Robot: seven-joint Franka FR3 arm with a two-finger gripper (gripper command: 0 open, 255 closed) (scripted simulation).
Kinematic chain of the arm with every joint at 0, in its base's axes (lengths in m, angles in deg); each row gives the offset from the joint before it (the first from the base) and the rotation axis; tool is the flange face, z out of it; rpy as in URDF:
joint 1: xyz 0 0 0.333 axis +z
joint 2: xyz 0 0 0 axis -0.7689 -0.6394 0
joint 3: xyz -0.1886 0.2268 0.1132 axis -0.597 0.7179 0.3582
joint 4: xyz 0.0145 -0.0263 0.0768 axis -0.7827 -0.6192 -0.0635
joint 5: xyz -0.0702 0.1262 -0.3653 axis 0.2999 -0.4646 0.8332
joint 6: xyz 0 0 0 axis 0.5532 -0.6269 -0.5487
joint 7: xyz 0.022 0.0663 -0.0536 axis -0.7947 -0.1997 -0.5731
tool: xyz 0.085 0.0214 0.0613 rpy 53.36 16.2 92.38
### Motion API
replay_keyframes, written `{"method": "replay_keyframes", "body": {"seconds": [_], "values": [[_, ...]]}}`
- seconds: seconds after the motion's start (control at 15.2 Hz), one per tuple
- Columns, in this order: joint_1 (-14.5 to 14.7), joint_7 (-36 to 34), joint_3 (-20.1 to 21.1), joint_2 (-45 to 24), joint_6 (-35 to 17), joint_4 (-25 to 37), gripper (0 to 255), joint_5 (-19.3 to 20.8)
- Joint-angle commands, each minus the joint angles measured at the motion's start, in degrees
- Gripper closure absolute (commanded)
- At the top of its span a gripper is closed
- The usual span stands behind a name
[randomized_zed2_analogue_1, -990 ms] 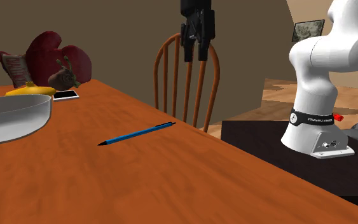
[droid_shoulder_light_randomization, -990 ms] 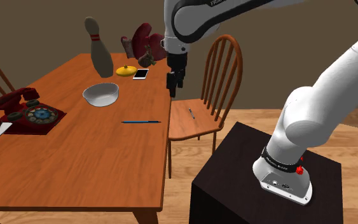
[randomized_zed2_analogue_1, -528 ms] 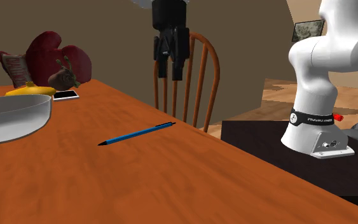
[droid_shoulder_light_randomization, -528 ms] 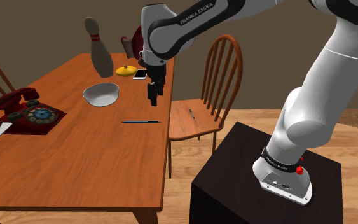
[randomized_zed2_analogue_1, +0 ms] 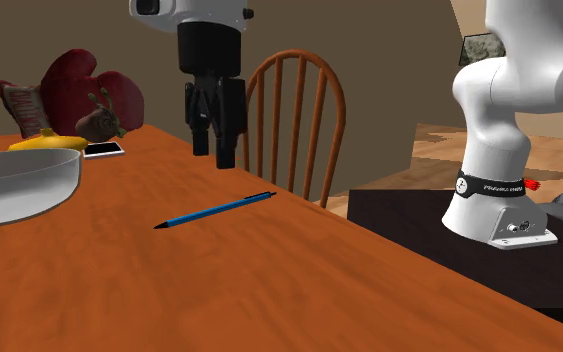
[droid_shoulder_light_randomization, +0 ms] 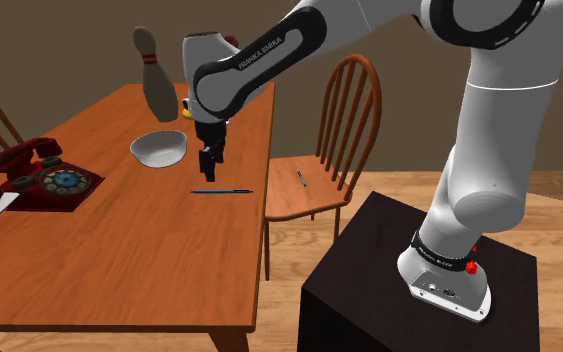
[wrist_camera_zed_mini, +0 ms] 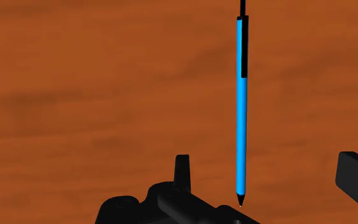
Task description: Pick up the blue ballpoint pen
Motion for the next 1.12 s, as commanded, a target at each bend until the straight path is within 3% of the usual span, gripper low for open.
{"method": "replay_keyframes", "body": {"seconds": [0.0, 0.66, 0.73, 1.06], "values": [[0.97, 0.20, 0.49, -4.34, -0.85, 3.96, 0, 1.26], [1.48, 0.10, 0.32, -8.36, -5.96, 2.94, 0, 2.20], [1.42, 0.21, 0.29, -8.45, -5.89, 3.11, 255, 2.19], [1.48, 0.12, 0.30, -8.49, -5.81, 3.23, 255, 2.22]]}}
